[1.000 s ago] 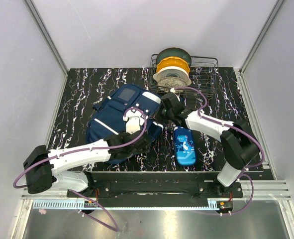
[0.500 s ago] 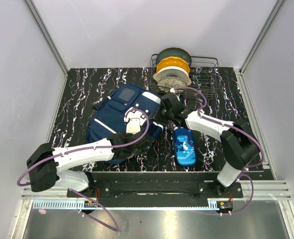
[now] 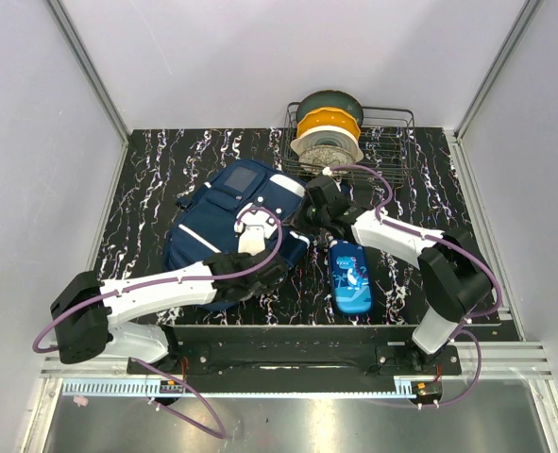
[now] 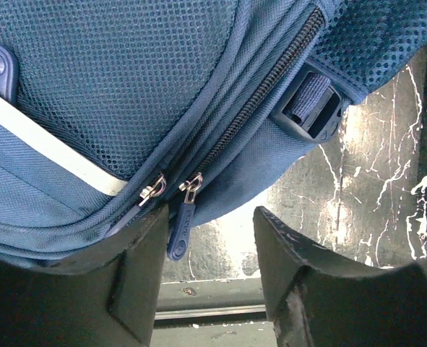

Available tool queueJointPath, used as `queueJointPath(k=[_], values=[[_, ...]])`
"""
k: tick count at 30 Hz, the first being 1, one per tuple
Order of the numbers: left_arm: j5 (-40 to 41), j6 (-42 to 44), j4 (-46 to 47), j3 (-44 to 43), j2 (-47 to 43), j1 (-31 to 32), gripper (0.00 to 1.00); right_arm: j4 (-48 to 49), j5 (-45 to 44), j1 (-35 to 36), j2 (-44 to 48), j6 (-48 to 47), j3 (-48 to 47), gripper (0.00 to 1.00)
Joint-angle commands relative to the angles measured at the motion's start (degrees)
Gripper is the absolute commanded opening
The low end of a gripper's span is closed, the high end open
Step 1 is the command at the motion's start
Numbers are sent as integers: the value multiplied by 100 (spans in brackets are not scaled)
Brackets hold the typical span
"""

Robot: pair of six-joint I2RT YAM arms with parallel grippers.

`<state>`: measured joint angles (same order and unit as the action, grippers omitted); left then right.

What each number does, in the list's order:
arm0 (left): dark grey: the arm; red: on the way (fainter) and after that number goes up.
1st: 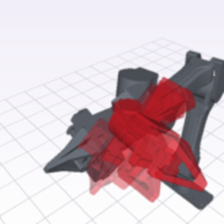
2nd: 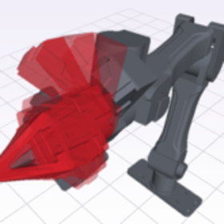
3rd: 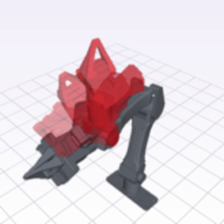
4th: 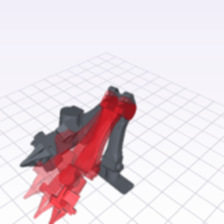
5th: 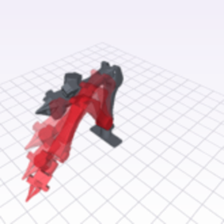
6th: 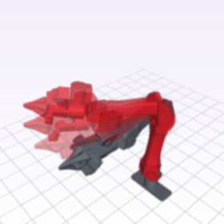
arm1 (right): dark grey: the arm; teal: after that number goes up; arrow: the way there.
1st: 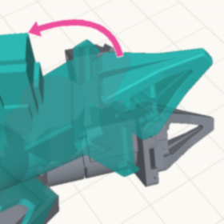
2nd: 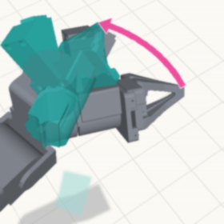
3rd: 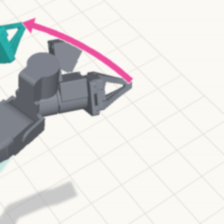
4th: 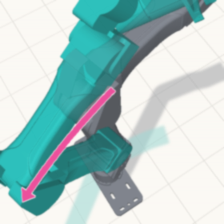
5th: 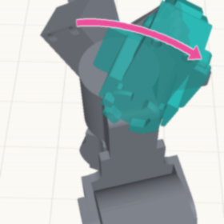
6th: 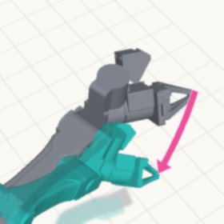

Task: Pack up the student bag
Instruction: Unzip the student bag at the center of the board.

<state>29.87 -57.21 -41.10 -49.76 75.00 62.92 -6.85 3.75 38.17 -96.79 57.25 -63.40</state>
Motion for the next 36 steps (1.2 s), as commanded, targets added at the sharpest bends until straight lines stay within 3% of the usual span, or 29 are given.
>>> queueJointPath(k=[1,3,5,12,14,15,28,36], values=[[28,43,-3,19,102,-42,45,-97,109,-3,152,-188,-103,0],[-7,70,23,10,155,-42,40,-106,100,-3,152,-188,-103,0],[-42,87,58,-8,181,-42,25,-123,100,-3,161,-197,-103,0],[-43,114,50,10,190,-60,21,-132,73,-3,161,-188,-94,0],[-25,96,15,27,182,-78,11,-141,73,-3,170,-206,-94,0],[-7,70,-3,45,164,-86,1,-132,73,-3,170,-197,-94,0],[415,-298,-925,378,-582,-122,0,-281,-253,-407,486,-610,-172,0],[371,-1230,-2322,906,-2164,-130,0,-589,143,-557,91,-1444,-797,0]])
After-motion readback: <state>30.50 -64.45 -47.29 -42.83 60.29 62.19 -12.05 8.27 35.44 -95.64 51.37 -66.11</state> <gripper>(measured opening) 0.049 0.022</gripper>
